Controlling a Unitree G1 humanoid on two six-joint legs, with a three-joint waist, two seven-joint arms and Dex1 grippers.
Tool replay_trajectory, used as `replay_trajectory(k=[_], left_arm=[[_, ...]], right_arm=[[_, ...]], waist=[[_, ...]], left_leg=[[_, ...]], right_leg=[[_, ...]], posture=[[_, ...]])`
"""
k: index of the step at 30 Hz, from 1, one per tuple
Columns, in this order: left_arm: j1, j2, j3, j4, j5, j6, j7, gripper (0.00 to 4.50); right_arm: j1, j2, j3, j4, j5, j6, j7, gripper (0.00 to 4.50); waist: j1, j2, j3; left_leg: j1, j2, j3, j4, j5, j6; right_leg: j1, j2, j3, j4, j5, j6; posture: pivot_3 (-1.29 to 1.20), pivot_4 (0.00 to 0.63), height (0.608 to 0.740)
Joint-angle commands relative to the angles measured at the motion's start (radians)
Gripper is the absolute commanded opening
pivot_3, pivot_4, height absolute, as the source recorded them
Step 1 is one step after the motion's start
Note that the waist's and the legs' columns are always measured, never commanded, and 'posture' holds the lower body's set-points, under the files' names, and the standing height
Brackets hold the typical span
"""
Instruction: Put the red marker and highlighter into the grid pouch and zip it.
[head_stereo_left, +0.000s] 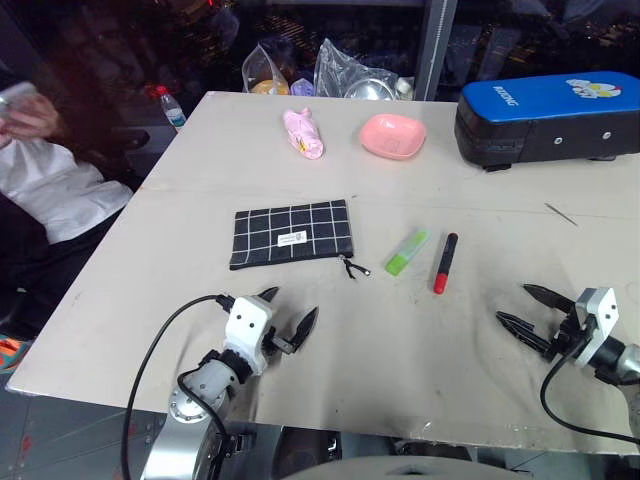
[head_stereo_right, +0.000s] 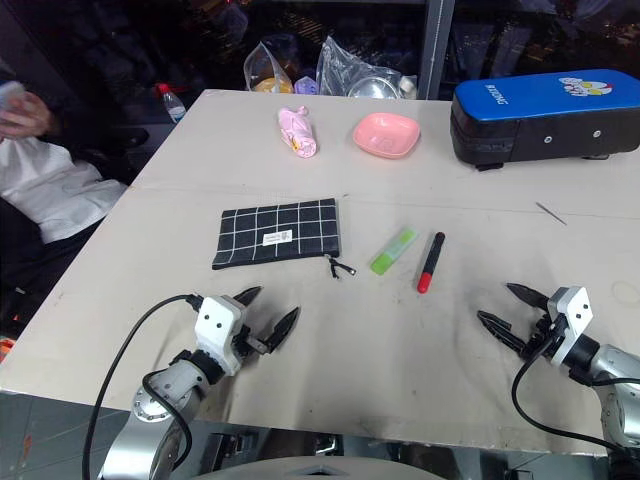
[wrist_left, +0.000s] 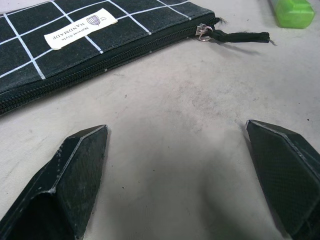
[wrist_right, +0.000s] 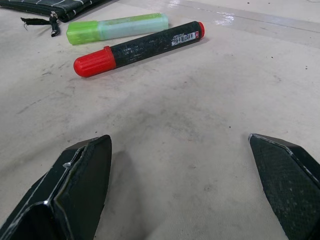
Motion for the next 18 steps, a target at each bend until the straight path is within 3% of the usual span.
replay_trajectory(k=[1, 18], left_arm=[[0.007, -0.005, -0.042, 0.010, 0.004, -0.001, -0.012, 4.50], [-0.017, 0.046, 0.005, 0.018, -0.033, -0.023, -0.084, 4.50]], right_arm=[[0.006, -0.023, -0.022, -0.043, 0.009, -0.002, 0.009, 4.43], [0.152, -0.005, -0.040, -0.208, 0.042, 0.026, -0.035, 4.43]], waist=[[0.000, 0.000, 0.000], [0.009, -0.001, 0.001]], left_leg=[[0.000, 0.000, 0.000, 0.000, 0.000, 0.000], [-0.001, 0.000, -0.001, 0.000, -0.001, 0.000]], right_leg=[[0.000, 0.000, 0.000, 0.000, 0.000, 0.000], [0.000, -0.001, -0.002, -0.001, -0.001, -0.001]], posture=[[0.00, 0.150, 0.725], [0.00, 0.150, 0.725]])
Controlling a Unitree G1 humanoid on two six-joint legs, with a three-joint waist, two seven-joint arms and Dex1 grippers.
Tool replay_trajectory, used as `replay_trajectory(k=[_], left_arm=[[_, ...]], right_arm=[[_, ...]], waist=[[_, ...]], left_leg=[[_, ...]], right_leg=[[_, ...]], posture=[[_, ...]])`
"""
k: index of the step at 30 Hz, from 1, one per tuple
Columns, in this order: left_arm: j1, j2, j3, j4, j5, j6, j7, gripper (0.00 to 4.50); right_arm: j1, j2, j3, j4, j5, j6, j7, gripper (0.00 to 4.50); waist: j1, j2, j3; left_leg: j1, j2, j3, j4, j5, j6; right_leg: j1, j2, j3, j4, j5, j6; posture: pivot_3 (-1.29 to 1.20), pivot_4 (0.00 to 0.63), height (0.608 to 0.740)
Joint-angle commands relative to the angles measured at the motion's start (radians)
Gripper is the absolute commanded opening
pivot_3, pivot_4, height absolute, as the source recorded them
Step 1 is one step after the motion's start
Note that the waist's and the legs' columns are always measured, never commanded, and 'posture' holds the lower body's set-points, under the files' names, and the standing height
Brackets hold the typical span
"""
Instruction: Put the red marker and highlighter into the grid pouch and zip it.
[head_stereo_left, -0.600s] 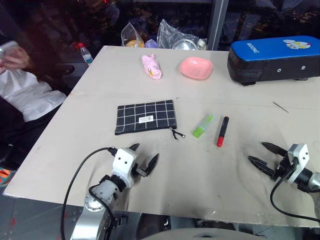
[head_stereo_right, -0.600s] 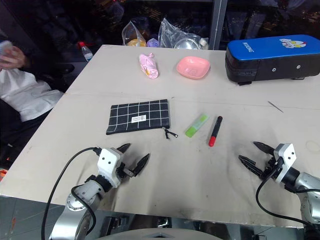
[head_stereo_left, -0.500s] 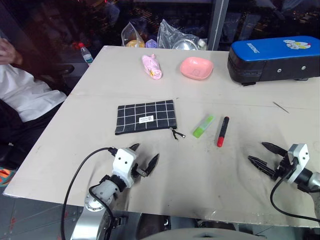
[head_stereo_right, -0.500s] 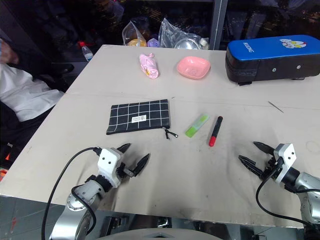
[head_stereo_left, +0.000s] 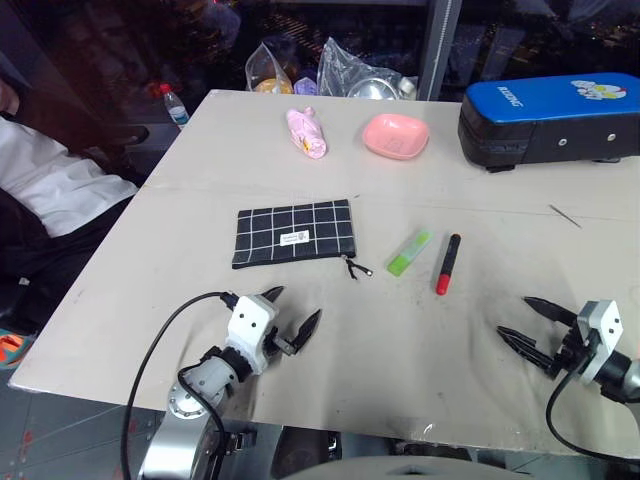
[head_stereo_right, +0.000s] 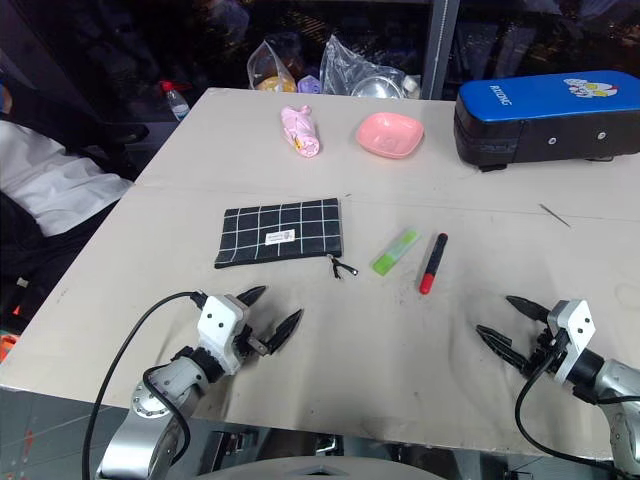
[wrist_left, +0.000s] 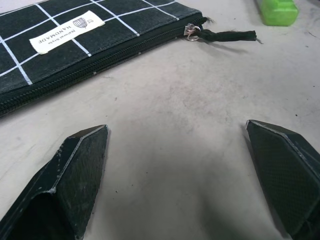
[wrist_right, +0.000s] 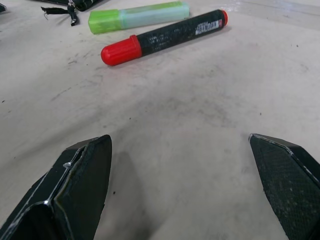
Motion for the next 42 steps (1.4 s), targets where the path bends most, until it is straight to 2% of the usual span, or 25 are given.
replay_trajectory(k=[1, 6, 11, 15, 21, 25, 33, 42], left_arm=[[0.014, 0.025, 0.022, -0.011, -0.037, -0.012, -0.038, 4.50], [0.029, 0.113, 0.136, -0.031, -0.120, -0.033, -0.125, 4.50], [0.028, 0.229, 0.296, 0.054, -0.223, -0.067, -0.264, 4.50], [-0.026, 0.324, 0.370, 0.244, -0.224, -0.151, -0.376, 4.50], [-0.154, 0.408, 0.405, 0.514, -0.169, -0.272, -0.418, 4.50], [-0.272, 0.475, 0.374, 0.768, -0.082, -0.406, -0.431, 4.50], [-0.468, 0.534, 0.245, 1.088, 0.094, -0.699, -0.419, 4.50], [-0.705, 0.511, 0.086, 1.329, 0.240, -0.928, -0.383, 4.50]], right_arm=[[0.007, 0.004, -0.032, -0.062, 0.034, -0.022, 0.017, 4.43], [-0.004, -0.005, -0.022, -0.175, 0.102, 0.013, 0.056, 4.43], [-0.025, 0.003, 0.011, -0.277, 0.169, 0.063, 0.086, 4.43], [-0.043, 0.016, 0.052, -0.311, 0.184, 0.073, 0.113, 4.43], [-0.070, 0.038, 0.065, -0.299, 0.168, 0.053, 0.105, 4.43], [-0.060, 0.055, 0.078, -0.295, 0.135, 0.025, 0.103, 4.43], [-0.060, 0.084, 0.089, -0.286, 0.119, 0.009, 0.091, 4.43], [-0.085, 0.098, 0.093, -0.266, 0.108, -0.006, 0.082, 4.43]], waist=[[0.000, 0.000, 0.000], [-0.013, -0.004, 0.004], [-0.019, -0.006, 0.005], [-0.021, -0.006, 0.006], [-0.023, -0.009, 0.008], [-0.023, -0.011, 0.009], [-0.023, -0.011, 0.009], [0.003, -0.001, 0.005]], left_leg=[[0.000, 0.000, 0.000, 0.000, 0.000, 0.000], [0.000, 0.002, -0.001, -0.001, 0.000, 0.000], [-0.001, 0.002, -0.003, -0.001, 0.000, 0.000], [-0.001, 0.002, -0.003, -0.002, 0.000, -0.001], [-0.001, 0.002, -0.003, -0.002, 0.000, -0.001], [-0.001, 0.002, -0.003, -0.002, 0.000, -0.001], [-0.001, 0.002, -0.001, -0.003, 0.000, -0.001], [0.000, 0.001, 0.001, -0.003, 0.003, 0.003]], right_leg=[[0.000, 0.000, 0.000, 0.000, 0.000, 0.000], [-0.001, 0.002, -0.001, 0.000, 0.000, 0.000], [0.000, 0.002, -0.003, 0.000, 0.000, 0.000], [0.000, 0.002, -0.003, -0.001, 0.000, -0.001], [0.000, 0.001, -0.004, -0.001, 0.000, -0.001], [-0.001, 0.000, -0.004, -0.001, 0.000, -0.001], [-0.002, 0.001, -0.006, 0.001, 0.001, 0.002], [-0.002, 0.001, -0.008, 0.002, 0.001, 0.002]], posture=[[0.00, 0.150, 0.725], [0.00, 0.150, 0.725], [0.00, 0.150, 0.725], [0.00, 0.150, 0.725], [0.00, 0.150, 0.725], [0.00, 0.150, 0.725], [0.00, 0.150, 0.725], [0.00, 0.150, 0.725]])
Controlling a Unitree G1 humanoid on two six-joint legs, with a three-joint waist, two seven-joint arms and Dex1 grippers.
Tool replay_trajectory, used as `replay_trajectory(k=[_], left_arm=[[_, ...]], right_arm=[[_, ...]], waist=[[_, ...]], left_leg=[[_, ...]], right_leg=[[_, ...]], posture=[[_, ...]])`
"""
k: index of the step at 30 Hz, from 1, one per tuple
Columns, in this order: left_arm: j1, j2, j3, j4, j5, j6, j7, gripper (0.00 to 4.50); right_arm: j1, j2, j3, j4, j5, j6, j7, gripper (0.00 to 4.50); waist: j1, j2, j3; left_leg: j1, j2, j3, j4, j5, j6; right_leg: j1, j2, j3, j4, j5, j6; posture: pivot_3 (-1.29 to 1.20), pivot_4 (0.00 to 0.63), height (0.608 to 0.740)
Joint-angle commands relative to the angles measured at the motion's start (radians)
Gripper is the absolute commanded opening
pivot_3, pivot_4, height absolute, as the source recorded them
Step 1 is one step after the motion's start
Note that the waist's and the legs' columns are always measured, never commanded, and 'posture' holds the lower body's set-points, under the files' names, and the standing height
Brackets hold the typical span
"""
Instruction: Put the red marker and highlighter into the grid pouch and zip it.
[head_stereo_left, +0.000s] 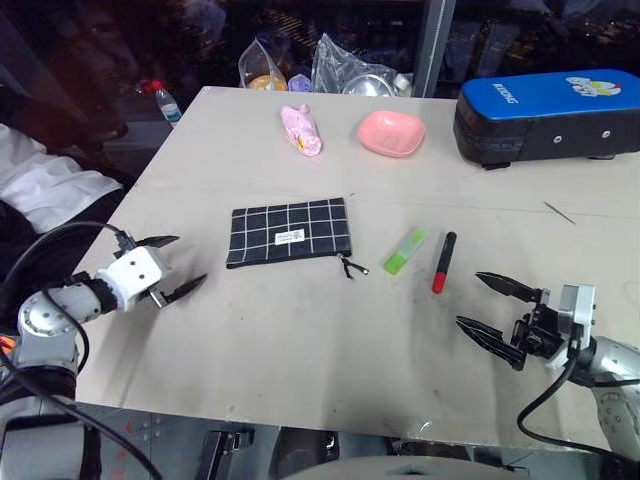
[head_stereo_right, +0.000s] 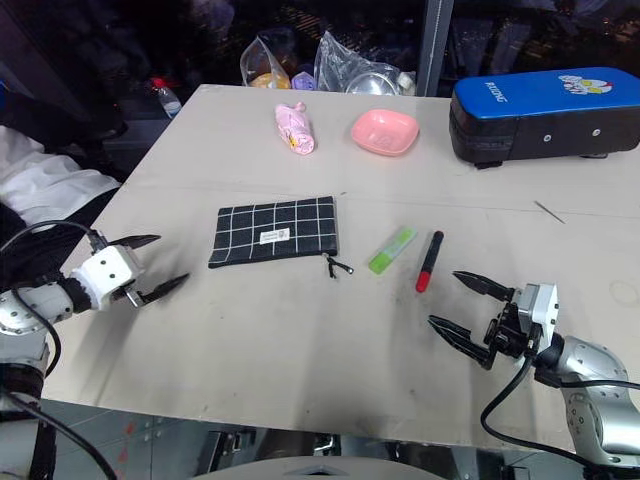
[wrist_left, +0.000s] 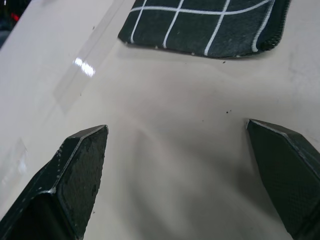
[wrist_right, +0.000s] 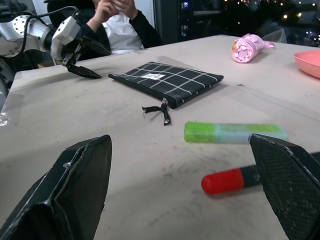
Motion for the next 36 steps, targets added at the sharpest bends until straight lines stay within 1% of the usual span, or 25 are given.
replay_trajectory(k=[1, 7, 12, 17, 21, 27, 33, 36], left_arm=[[-0.058, -0.022, -0.076, 0.078, 0.071, -0.071, 0.014, 4.50], [-0.165, -0.054, -0.148, 0.165, 0.102, -0.145, -0.031, 4.50], [-0.239, -0.091, -0.173, 0.212, 0.112, -0.154, -0.036, 4.50], [-0.287, -0.139, -0.153, 0.223, 0.048, -0.140, -0.094, 4.50], [-0.296, -0.149, -0.142, 0.221, 0.015, -0.131, -0.136, 4.50], [-0.307, -0.169, -0.154, 0.228, 0.020, -0.133, -0.148, 4.50], [-0.336, -0.193, -0.184, 0.239, 0.067, -0.163, -0.108, 4.50], [-0.338, -0.208, -0.210, 0.250, 0.094, -0.171, -0.104, 3.63]], right_arm=[[-0.012, 0.007, -0.007, -0.012, 0.005, -0.023, -0.006, 4.43], [-0.007, 0.019, -0.001, -0.033, -0.001, -0.024, -0.026, 4.43], [0.004, 0.026, -0.001, -0.046, -0.007, -0.028, -0.038, 4.43], [0.013, 0.030, -0.001, -0.049, -0.009, -0.039, -0.047, 4.43], [0.023, 0.035, -0.003, -0.049, -0.013, -0.049, -0.052, 4.43], [0.020, 0.039, 0.003, -0.040, -0.018, -0.060, -0.056, 4.43], [0.012, 0.039, 0.003, -0.039, -0.021, -0.059, -0.058, 4.43], [0.015, 0.041, -0.001, -0.044, -0.023, -0.062, -0.063, 4.50]], waist=[[0.010, 0.002, -0.001], [0.036, 0.003, -0.001], [0.043, 0.003, -0.001], [0.022, 0.003, -0.001], [0.004, 0.003, -0.001], [0.002, 0.002, -0.001], [0.008, 0.002, -0.001], [0.006, 0.002, -0.001]], left_leg=[[0.000, 0.000, 0.000, 0.000, 0.000, 0.000], [-0.001, -0.003, 0.000, 0.000, 0.001, 0.002], [-0.002, -0.008, 0.000, 0.001, 0.003, 0.006], [-0.007, -0.009, 0.000, 0.007, 0.000, 0.012], [-0.008, -0.009, -0.001, 0.009, 0.002, 0.010], [-0.008, -0.008, -0.001, 0.009, 0.002, 0.009], [-0.009, -0.009, -0.001, 0.010, 0.002, 0.009], [-0.010, -0.010, -0.001, 0.011, 0.002, 0.009]], right_leg=[[0.000, 0.000, 0.000, 0.000, 0.000, 0.000], [0.000, 0.000, -0.002, 0.000, 0.000, 0.001], [0.002, -0.007, -0.006, 0.000, -0.001, 0.002], [0.002, -0.008, -0.007, -0.001, 0.000, 0.007], [0.002, -0.007, -0.007, 0.000, 0.000, 0.010], [0.002, -0.006, -0.007, 0.000, 0.000, 0.010], [0.002, -0.007, -0.007, 0.000, 0.001, 0.011], [0.002, -0.007, -0.007, 0.000, 0.001, 0.012]], posture=[[0.00, 0.150, 0.725], [0.00, 0.150, 0.725], [0.00, 0.150, 0.725], [0.00, 0.150, 0.725], [0.00, 0.150, 0.725], [0.00, 0.150, 0.725], [0.00, 0.150, 0.725], [0.00, 0.150, 0.725]])
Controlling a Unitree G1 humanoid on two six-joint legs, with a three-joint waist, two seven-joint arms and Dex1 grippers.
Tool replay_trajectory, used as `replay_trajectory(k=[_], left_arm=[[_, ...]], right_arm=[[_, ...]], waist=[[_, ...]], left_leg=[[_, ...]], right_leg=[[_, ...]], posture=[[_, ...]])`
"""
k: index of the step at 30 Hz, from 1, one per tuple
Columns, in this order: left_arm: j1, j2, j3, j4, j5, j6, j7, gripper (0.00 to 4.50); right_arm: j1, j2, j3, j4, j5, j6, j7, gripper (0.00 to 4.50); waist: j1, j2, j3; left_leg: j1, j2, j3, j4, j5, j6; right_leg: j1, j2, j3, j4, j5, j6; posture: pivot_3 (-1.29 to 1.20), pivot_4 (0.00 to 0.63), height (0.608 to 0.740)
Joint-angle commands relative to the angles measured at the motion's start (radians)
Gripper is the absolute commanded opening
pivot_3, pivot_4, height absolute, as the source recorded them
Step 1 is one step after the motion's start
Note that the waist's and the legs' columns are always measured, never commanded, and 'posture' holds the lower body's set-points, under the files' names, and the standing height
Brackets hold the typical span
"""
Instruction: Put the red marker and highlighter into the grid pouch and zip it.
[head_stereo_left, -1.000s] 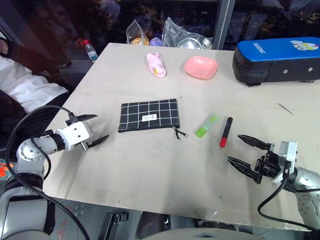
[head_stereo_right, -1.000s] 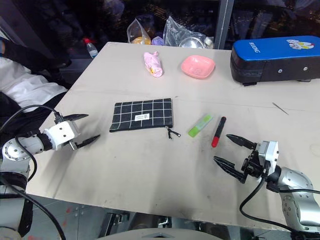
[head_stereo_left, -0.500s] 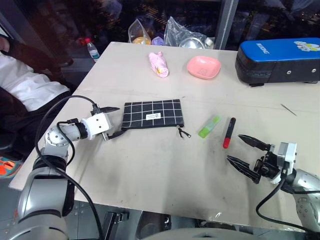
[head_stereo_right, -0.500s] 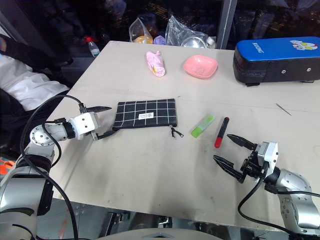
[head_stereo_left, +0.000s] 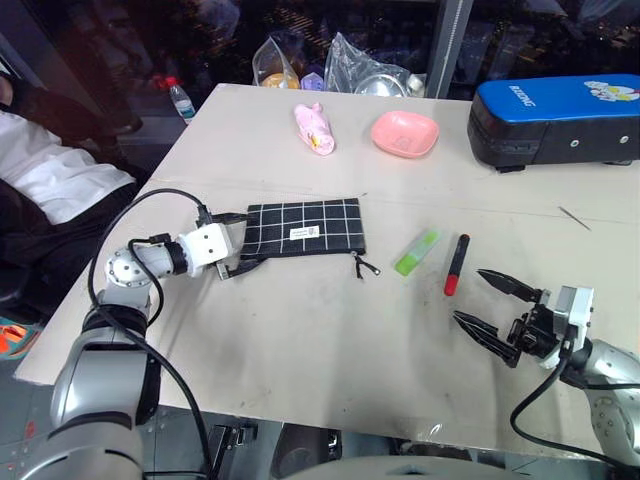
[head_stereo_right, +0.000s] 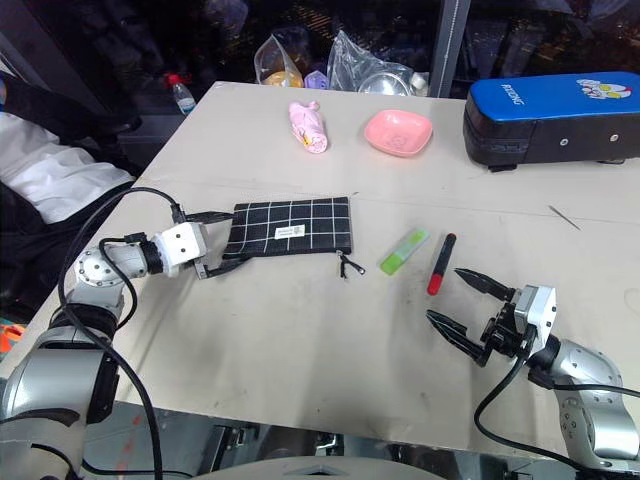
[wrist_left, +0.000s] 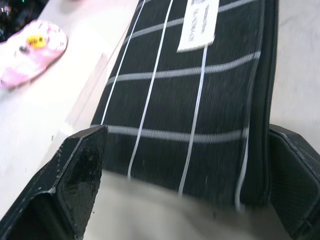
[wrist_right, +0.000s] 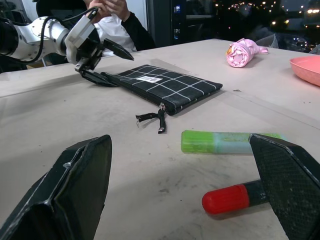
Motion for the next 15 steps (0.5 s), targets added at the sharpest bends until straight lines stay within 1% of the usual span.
replay_trajectory(k=[1, 3, 4, 5, 7, 8, 11, 15], left_arm=[[-0.001, -0.017, -0.039, 0.021, 0.042, -0.016, 0.001, 3.18], [-0.001, -0.018, -0.045, 0.025, 0.046, -0.016, 0.002, 2.20], [0.000, -0.019, -0.047, 0.027, 0.046, -0.014, 0.002, 1.59], [0.000, -0.020, -0.049, 0.028, 0.046, -0.014, 0.004, 1.20], [0.001, -0.022, -0.053, 0.028, 0.043, -0.016, 0.005, 0.15], [0.003, -0.024, -0.053, 0.025, 0.042, -0.015, 0.007, 0.04], [0.004, -0.033, -0.049, 0.005, 0.030, 0.006, 0.015, 0.04], [0.003, -0.083, -0.002, -0.097, -0.073, 0.125, -0.014, 0.04]], right_arm=[[-0.001, 0.002, -0.005, -0.038, 0.009, -0.023, -0.007, 4.50], [-0.001, 0.004, -0.005, -0.043, 0.008, -0.022, -0.013, 4.50], [0.000, 0.005, -0.005, -0.045, 0.008, -0.023, -0.016, 4.50], [0.000, 0.006, -0.004, -0.046, 0.007, -0.023, -0.018, 4.50], [-0.001, 0.007, -0.003, -0.047, 0.005, -0.024, -0.022, 4.50], [-0.001, 0.008, -0.002, -0.047, 0.004, -0.024, -0.024, 4.50], [-0.003, 0.008, 0.000, -0.052, 0.002, -0.024, -0.031, 4.50], [-0.015, 0.007, 0.009, -0.076, -0.001, -0.007, -0.053, 4.50]], waist=[[-0.002, 0.000, 0.000], [-0.003, 0.000, 0.000], [-0.003, 0.000, 0.000], [-0.002, 0.000, 0.000], [-0.001, 0.000, 0.000], [-0.002, 0.001, 0.000], [-0.002, 0.001, 0.000], [0.000, 0.001, 0.000]], left_leg=[[0.000, 0.000, 0.000, 0.000, 0.000, 0.000], [0.000, 0.000, 0.000, 0.000, 0.000, 0.000], [0.000, 0.000, -0.001, 0.000, 0.000, 0.000], [0.000, 0.000, -0.001, 0.000, 0.000, 0.000], [0.000, 0.000, -0.002, 0.000, 0.000, 0.000], [0.000, 0.001, -0.003, 0.000, 0.000, 0.000], [0.000, 0.000, -0.003, 0.000, 0.000, 0.000], [-0.001, 0.000, -0.004, 0.001, 0.000, 0.000]], right_leg=[[0.000, 0.000, 0.000, 0.000, 0.000, 0.000], [0.000, 0.000, 0.000, 0.000, 0.000, 0.000], [0.000, 0.001, 0.000, 0.001, 0.000, 0.000], [0.000, 0.001, 0.000, 0.001, 0.000, 0.000], [0.000, 0.001, -0.002, 0.002, 0.000, 0.000], [0.000, 0.001, -0.002, 0.002, 0.000, 0.000], [0.000, 0.001, -0.002, 0.002, 0.000, 0.000], [0.000, 0.001, -0.002, 0.002, 0.000, 0.000]], posture=[[0.00, 0.150, 0.725], [0.00, 0.150, 0.725], [0.00, 0.150, 0.725], [0.00, 0.150, 0.725], [0.00, 0.150, 0.725], [0.00, 0.150, 0.725], [0.00, 0.150, 0.725], [0.00, 0.150, 0.725]])
